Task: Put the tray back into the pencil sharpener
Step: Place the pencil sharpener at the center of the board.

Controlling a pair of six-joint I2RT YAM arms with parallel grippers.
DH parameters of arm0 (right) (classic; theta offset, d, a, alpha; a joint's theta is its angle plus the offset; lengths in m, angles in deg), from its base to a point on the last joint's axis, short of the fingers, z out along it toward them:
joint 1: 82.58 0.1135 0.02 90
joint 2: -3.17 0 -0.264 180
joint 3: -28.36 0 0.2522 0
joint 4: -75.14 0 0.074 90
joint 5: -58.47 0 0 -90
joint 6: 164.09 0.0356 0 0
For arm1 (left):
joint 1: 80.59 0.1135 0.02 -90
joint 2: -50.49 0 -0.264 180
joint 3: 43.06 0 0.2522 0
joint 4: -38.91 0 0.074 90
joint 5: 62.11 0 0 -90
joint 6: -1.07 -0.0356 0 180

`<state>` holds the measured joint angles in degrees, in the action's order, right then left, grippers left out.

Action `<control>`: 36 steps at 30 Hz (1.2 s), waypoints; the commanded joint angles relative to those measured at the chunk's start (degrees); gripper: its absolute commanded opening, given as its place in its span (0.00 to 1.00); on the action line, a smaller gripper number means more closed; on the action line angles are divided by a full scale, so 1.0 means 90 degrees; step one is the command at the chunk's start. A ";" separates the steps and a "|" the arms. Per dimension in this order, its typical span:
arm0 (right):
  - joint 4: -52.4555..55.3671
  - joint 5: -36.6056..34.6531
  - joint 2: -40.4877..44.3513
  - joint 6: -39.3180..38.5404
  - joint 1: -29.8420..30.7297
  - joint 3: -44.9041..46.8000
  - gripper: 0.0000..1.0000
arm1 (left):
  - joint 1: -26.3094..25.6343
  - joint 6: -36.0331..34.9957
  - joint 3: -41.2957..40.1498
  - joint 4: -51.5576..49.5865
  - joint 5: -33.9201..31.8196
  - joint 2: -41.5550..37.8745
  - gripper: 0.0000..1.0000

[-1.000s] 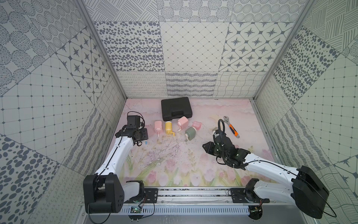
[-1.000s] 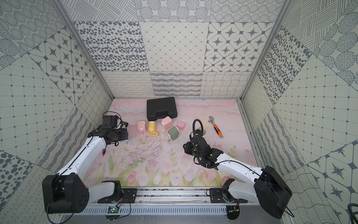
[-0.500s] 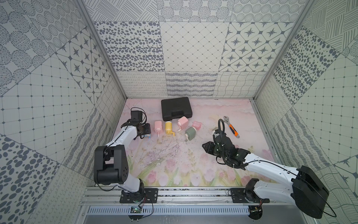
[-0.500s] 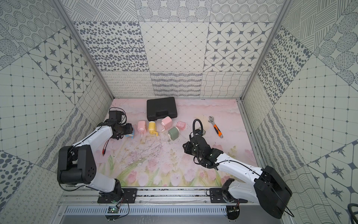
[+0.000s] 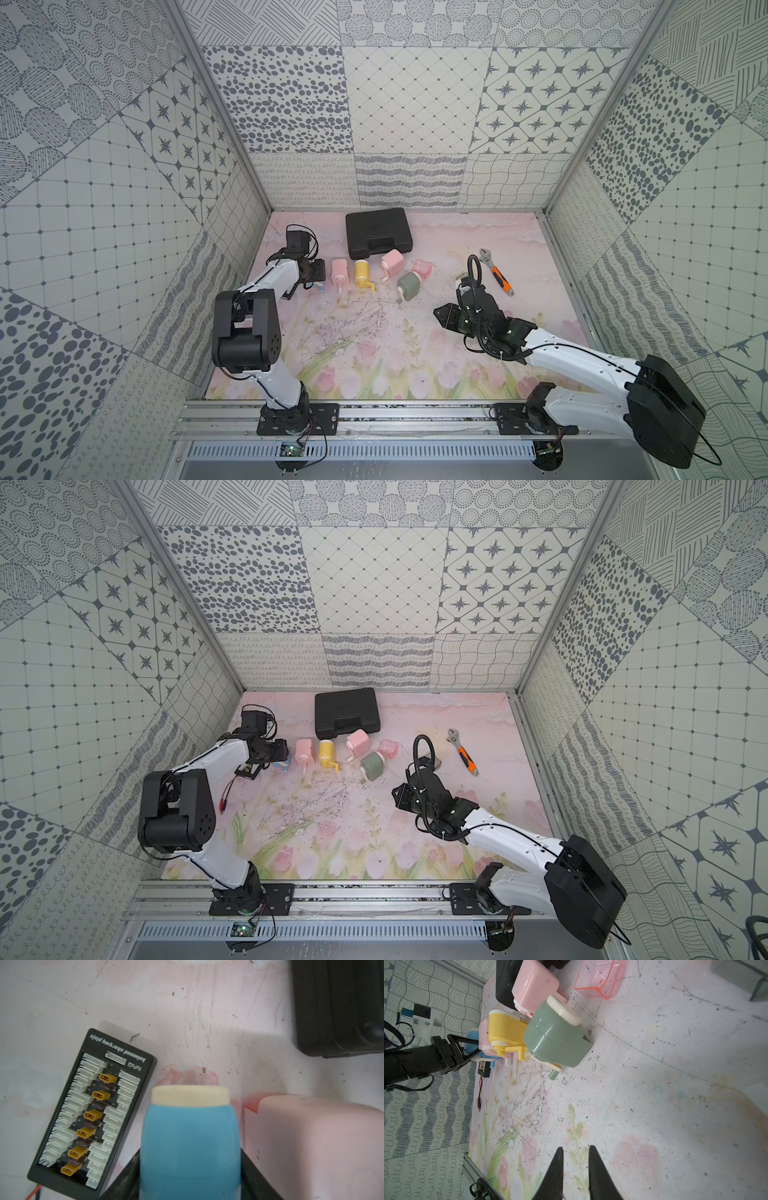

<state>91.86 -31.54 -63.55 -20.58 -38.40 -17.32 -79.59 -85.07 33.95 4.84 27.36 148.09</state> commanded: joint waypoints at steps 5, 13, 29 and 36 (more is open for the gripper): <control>-0.0173 0.0040 0.0030 -0.0076 0.0017 -0.0062 0.25 | -0.0090 -0.0136 0.0242 -0.0210 -0.0382 0.0212 0.25; -0.0173 0.0074 0.0004 -0.0077 0.0016 -0.0057 0.25 | -0.0083 -0.0072 0.0222 -0.0253 -0.0426 0.0178 0.58; -0.0031 0.0298 -0.0122 -0.0183 0.0021 -0.0272 0.24 | -0.0099 -0.0016 -0.0101 0.0199 -0.0712 -0.0583 0.81; 0.0912 -0.0088 -0.0285 -0.0361 0.0025 -0.0994 0.31 | -0.0104 0.0174 -0.1668 0.2468 -0.0489 -0.2782 0.77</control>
<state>97.83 -30.17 -65.30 -22.21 -38.40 -22.66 -80.31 -84.81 25.92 10.82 22.39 132.66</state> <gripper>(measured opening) 0.303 0.778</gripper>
